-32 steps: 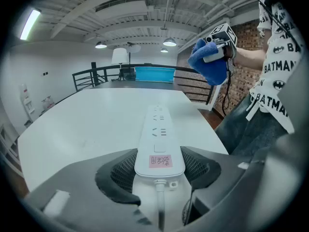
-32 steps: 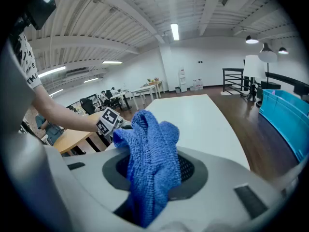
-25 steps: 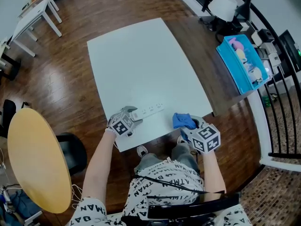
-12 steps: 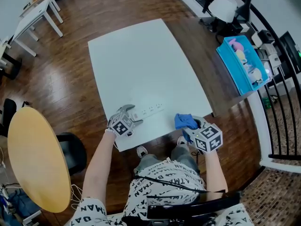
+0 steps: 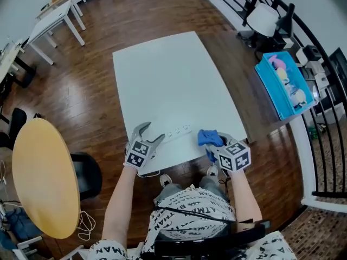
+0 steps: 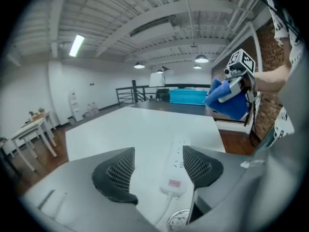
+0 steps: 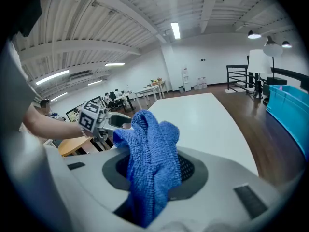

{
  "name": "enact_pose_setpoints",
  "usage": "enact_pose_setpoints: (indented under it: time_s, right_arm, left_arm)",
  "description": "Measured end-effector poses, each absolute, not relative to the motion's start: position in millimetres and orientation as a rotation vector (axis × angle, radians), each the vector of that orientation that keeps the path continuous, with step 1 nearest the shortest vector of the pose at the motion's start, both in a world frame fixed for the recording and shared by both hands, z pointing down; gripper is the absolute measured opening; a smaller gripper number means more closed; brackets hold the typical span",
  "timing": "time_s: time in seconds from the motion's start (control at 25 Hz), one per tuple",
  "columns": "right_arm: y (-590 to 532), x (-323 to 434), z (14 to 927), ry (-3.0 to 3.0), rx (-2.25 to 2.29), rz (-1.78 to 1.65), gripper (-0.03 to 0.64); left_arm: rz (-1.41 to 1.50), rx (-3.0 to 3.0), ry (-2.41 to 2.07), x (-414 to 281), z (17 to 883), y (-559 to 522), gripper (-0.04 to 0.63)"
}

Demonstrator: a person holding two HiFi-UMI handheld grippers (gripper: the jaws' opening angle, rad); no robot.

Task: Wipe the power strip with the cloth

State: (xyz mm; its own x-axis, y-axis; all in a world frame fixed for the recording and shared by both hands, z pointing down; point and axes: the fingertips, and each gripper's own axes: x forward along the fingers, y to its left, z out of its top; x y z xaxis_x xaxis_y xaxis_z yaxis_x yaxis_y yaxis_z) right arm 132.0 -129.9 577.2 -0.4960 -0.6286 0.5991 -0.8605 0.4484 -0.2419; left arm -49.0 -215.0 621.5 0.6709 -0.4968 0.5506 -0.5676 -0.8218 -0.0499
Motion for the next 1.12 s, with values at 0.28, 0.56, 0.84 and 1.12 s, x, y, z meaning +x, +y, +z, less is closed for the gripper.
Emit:
enact_pose_setpoints:
  time_s: [0.28, 0.56, 0.84, 1.12]
  right_arm:
    - [-152.4, 127.9, 564.5, -2.330, 1.257, 0.661, 0.143]
    - [-145.9, 124.3, 566.3, -2.365, 1.187, 0.636, 0.143]
    - [-125.7, 124.7, 582.1, -2.358, 1.104, 0.640, 0.141]
    - [-116.3, 130.7, 583.1, -2.349, 1.111, 0.646, 0.141]
  left_arm:
    - [0.507, 2.438, -1.364, -90.2, 574.1, -185.2, 0.124]
    - [0.197, 2.168, -1.440, -82.6, 566.4, -135.0, 0.003]
    - [0.192, 2.137, -1.490, -53.7, 570.3, -117.9, 0.003]
    - [0.204, 2.156, -1.475, -44.6, 567.9, -113.1, 0.003]
